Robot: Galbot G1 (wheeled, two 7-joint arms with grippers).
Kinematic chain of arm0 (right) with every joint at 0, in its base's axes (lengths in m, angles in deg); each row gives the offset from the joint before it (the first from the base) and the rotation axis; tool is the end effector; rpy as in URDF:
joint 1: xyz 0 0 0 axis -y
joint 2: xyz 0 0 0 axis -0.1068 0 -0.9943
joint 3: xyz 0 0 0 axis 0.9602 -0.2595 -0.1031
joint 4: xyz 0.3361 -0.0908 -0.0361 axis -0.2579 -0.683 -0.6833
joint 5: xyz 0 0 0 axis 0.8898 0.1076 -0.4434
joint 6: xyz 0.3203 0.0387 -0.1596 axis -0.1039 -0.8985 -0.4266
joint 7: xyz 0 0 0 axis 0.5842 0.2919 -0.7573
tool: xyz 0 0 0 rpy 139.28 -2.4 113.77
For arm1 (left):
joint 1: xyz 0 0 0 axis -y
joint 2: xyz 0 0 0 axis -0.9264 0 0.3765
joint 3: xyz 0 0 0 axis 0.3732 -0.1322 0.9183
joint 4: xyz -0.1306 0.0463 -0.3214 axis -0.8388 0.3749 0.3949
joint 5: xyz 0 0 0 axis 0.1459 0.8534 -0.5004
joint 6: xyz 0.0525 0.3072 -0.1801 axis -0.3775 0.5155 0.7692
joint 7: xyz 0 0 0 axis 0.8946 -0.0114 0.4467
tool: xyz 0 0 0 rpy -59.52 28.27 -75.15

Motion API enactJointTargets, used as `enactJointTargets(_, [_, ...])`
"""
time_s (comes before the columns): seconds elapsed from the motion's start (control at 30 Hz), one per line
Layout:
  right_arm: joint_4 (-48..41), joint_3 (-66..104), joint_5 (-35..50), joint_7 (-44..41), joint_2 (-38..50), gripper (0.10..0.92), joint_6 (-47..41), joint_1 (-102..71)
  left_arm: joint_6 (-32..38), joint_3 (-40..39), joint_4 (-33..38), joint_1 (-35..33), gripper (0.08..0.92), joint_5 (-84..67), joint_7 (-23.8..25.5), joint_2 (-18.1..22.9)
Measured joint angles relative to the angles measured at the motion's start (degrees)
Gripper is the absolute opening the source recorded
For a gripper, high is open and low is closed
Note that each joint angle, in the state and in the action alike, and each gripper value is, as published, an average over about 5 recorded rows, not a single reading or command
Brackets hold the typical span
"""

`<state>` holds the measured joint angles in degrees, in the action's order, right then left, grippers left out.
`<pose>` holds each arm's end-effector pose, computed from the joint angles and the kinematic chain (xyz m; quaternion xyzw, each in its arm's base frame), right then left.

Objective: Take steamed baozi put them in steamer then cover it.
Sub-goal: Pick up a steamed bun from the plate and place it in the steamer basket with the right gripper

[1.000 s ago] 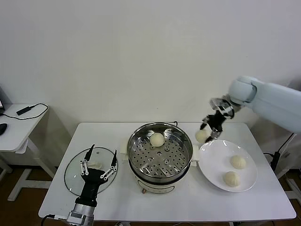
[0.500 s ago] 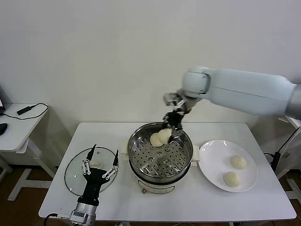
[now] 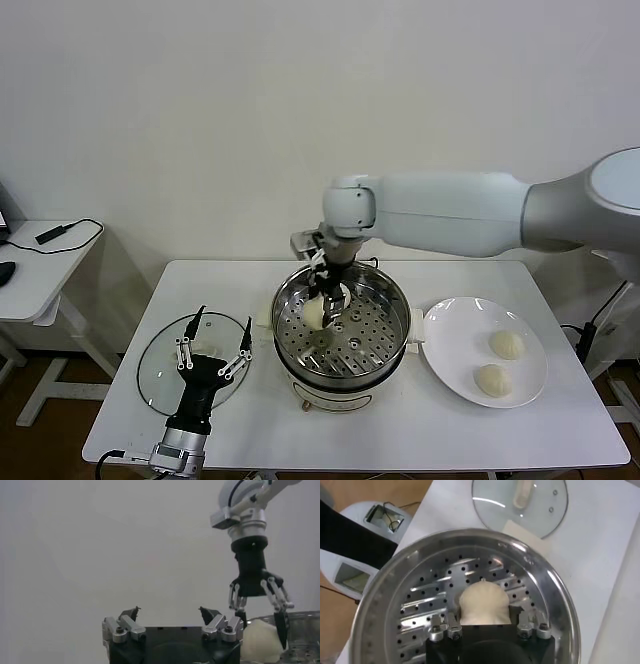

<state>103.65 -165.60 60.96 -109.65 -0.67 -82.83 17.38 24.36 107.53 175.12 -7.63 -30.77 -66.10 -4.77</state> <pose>0.5317 0.1780 -0.0742 0.6318 -0.4280 0.5610 0.3210 0.1841 0.0150 -0.3260 0.0761 0.9836 0.0976 0.1315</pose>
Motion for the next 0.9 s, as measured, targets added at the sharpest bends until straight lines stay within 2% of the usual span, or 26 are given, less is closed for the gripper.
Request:
enactJointTargets(0.43, [-1.2, -0.1, -0.5, 1.5, -2.8, 0.664, -0.9, -2.6, 0.1, 0.3, -0.1, -0.1, 0.823, -0.1, -0.1, 0.0])
enactJointTargets(0.53, [-1.4, 0.0, -0.7, 1.8, -3.0, 0.695, -1.0, -3.0, 0.1, 0.4, -0.2, -0.1, 0.823, -0.1, -0.1, -0.1])
enactJointTargets(0.7, [-1.2, 0.6, -0.9, 2.2, -2.8, 0.803, -1.1, -3.5, 0.1, 0.5, -0.2, -0.1, 0.823, -0.1, -0.1, -0.1])
enactJointTargets(0.9, [0.6, 1.6, -1.8, 2.0, -0.9, 0.822, -0.8, -2.3, 0.1, 0.6, -0.3, -0.1, 0.823, -0.1, -0.2, -0.1])
